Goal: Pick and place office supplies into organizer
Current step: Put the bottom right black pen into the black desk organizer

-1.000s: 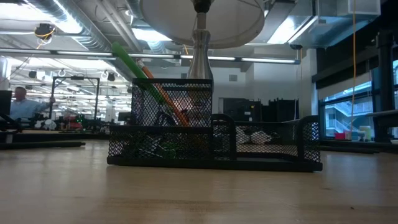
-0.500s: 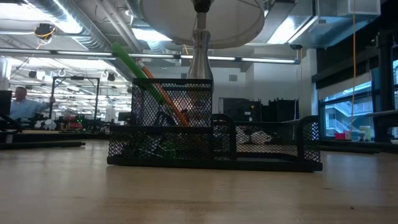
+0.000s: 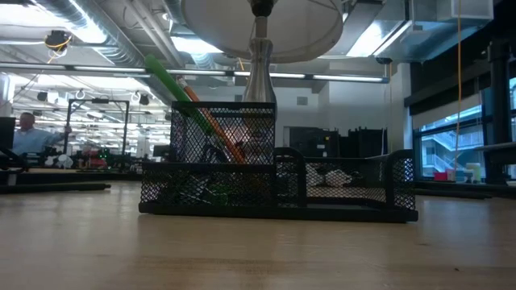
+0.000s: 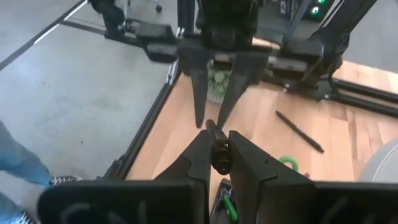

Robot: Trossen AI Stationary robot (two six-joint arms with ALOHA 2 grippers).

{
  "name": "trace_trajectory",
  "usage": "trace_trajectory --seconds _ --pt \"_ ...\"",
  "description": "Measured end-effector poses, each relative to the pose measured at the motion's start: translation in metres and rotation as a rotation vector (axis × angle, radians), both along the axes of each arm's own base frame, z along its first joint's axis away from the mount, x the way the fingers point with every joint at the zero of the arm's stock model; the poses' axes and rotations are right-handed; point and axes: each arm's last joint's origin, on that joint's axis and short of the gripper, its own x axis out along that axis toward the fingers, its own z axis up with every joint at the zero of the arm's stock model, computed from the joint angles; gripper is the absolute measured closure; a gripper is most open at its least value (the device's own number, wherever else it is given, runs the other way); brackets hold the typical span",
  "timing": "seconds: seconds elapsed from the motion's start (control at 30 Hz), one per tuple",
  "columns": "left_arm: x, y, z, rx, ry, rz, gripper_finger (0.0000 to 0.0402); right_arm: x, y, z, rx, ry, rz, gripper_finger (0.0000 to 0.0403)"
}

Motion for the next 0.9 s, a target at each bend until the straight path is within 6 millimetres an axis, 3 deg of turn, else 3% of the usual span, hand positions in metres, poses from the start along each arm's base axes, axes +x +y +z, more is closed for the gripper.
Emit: trace_trajectory --seconds 0.23,0.43,0.73,0.9 --pt "-0.006 0.007 0.010 0.009 -0.013 0.018 0.0261 -0.001 -0.001 -0.002 -0.003 0.029 -0.019 0.0362" --pt "-0.017 0.015 0.019 0.047 -0.004 0.021 0.0241 0.001 -0.002 -0.016 -0.035 0.069 -0.037 0.0362" --pt "-0.020 0.021 0.020 0.089 0.001 0.088 0.0250 0.015 -0.022 -0.074 -0.177 0.147 -0.203 0.0361" --pt "-0.020 0.021 0.018 0.096 0.010 0.089 0.0254 0.022 -0.038 -0.103 -0.164 0.170 -0.269 0.0361"
